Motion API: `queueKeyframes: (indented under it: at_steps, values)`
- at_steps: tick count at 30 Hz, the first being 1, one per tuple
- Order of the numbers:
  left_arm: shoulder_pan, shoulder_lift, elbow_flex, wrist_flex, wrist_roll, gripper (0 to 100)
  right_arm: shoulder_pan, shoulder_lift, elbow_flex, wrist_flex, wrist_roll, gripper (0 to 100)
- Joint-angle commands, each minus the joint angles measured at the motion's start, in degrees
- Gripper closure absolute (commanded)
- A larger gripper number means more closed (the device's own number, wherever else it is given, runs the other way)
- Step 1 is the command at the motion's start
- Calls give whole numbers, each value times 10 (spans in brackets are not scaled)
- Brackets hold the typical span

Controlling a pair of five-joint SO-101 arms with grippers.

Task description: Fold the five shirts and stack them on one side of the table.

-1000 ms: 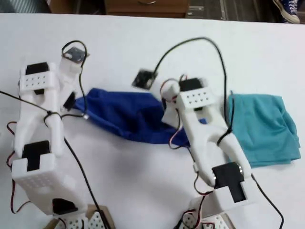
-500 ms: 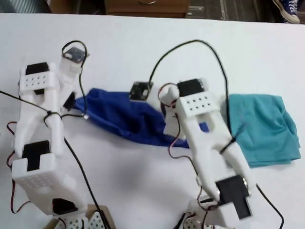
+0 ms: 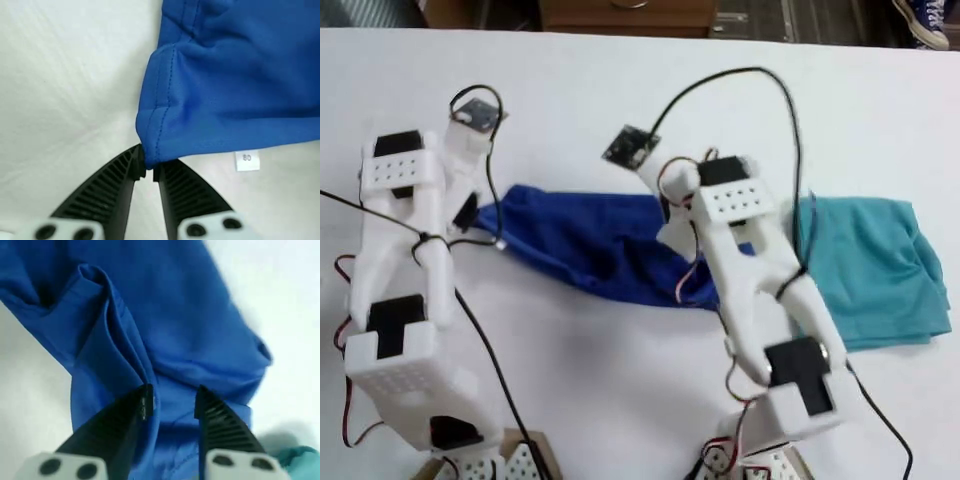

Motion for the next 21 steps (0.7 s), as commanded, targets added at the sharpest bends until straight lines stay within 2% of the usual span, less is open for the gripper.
queueKeyframes:
  at_steps: [1, 9, 16, 21]
  values:
    - [4, -33, -3, -8, -5, 973, -12, 21, -3, 14, -4, 853]
    - [4, -33, -3, -8, -5, 973, -38, 25, -2, 96, -1, 853]
    - [5, -33, -3, -9, -5, 973, -76, 22, 32, 96, -2, 853]
    - [5, -33, -3, -9, -5, 973, -92, 24, 69, 56, -3, 853]
